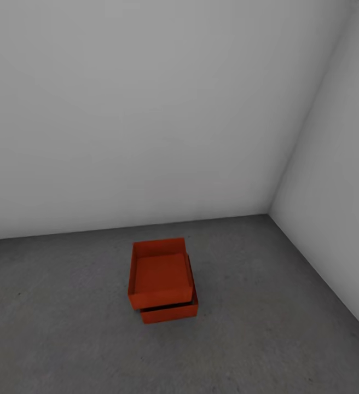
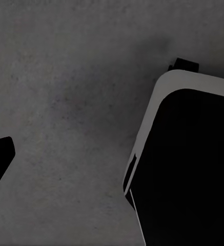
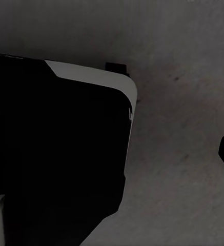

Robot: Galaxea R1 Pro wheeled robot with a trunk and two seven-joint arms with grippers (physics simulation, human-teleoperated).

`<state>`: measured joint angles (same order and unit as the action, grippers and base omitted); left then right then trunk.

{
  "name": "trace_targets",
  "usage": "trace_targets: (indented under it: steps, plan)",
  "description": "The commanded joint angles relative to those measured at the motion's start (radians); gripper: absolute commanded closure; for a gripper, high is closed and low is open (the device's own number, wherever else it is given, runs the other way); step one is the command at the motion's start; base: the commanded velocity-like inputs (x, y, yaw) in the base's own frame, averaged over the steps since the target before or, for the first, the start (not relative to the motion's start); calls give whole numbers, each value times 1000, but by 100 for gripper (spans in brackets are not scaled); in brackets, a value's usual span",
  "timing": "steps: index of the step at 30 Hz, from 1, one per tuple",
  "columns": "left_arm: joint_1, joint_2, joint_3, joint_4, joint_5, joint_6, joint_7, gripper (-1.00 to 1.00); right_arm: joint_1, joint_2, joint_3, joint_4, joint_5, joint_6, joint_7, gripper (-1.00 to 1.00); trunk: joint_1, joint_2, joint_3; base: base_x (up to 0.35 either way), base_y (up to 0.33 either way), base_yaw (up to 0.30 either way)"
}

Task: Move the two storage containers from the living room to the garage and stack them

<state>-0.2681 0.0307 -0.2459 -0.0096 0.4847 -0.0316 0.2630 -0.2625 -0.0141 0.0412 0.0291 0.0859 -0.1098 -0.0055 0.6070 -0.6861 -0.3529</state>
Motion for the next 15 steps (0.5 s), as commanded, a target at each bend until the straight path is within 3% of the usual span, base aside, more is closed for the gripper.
trace_targets:
  steps: [1, 15]
  plan:
    - [0, 0, -8, 0, 10, -2, 2, -100, -1, 0, 3, 3, 8, -5, -1, -100, 0, -1, 1, 0, 0, 0]
    - [0, 3, -10, -1, 9, -2, 2, -100, -1, 0, 3, 3, 8, -5, -1, -100, 0, -1, 23, 0, 0, 0]
